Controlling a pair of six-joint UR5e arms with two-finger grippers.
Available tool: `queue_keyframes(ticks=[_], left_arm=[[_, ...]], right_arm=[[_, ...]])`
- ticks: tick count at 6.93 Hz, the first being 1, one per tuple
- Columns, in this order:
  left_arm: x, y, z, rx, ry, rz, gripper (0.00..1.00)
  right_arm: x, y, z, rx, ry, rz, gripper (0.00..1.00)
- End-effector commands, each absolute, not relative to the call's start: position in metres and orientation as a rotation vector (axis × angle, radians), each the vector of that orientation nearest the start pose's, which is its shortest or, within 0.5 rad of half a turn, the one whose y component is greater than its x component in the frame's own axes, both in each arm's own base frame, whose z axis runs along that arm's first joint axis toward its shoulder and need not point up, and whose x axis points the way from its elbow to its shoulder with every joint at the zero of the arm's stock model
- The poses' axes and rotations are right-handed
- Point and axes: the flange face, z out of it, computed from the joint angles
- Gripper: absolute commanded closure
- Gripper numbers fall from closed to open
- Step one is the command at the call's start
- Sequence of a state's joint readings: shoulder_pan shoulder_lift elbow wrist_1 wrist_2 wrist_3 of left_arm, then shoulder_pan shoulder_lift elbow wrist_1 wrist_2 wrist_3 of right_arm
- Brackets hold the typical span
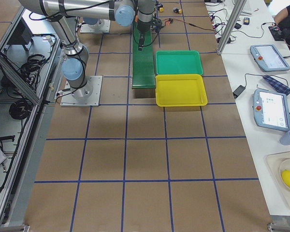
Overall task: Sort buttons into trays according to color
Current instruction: 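Carry the orange cylinder onto the belt, release, and return left gripper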
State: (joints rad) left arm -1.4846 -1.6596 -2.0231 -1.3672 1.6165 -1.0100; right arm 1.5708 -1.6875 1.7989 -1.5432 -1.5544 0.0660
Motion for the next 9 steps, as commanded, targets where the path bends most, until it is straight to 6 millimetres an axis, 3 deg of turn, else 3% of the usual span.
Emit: queue_keyframes(ticks=[1, 2, 3, 4, 5, 6, 7, 9], left_arm=[[-0.085, -0.465, 0.257, -1.486, 2.590, 0.268, 0.08], [-0.082, -0.469, 0.269, -1.476, 2.613, 0.234, 0.04], [-0.074, -0.477, 0.298, -1.274, 2.722, 0.169, 0.03], [-0.033, -0.482, 0.313, -0.936, 2.752, 0.160, 0.00], [0.041, -0.484, 0.315, -0.745, 2.811, 0.206, 0.00], [0.111, -0.484, 0.298, -0.623, 2.867, 0.240, 0.00], [0.158, -0.497, 0.292, -0.470, 2.892, 0.111, 0.00], [0.172, -0.513, 0.250, -0.301, 2.953, 0.027, 0.00]], right_arm=[[0.135, -0.423, 0.425, 0.105, 3.118, 0.228, 0.00], [0.135, -0.420, 0.422, 0.105, 3.118, 0.236, 0.00], [0.135, -0.419, 0.422, 0.105, 3.116, 0.229, 0.00], [0.135, -0.420, 0.421, 0.103, 3.116, 0.231, 0.00], [0.135, -0.419, 0.422, 0.103, 3.116, 0.229, 0.00], [0.135, -0.420, 0.421, 0.103, 3.115, 0.233, 0.00], [0.135, -0.419, 0.422, 0.103, 3.115, 0.231, 0.00], [0.135, -0.419, 0.422, 0.103, 3.116, 0.233, 0.00]])
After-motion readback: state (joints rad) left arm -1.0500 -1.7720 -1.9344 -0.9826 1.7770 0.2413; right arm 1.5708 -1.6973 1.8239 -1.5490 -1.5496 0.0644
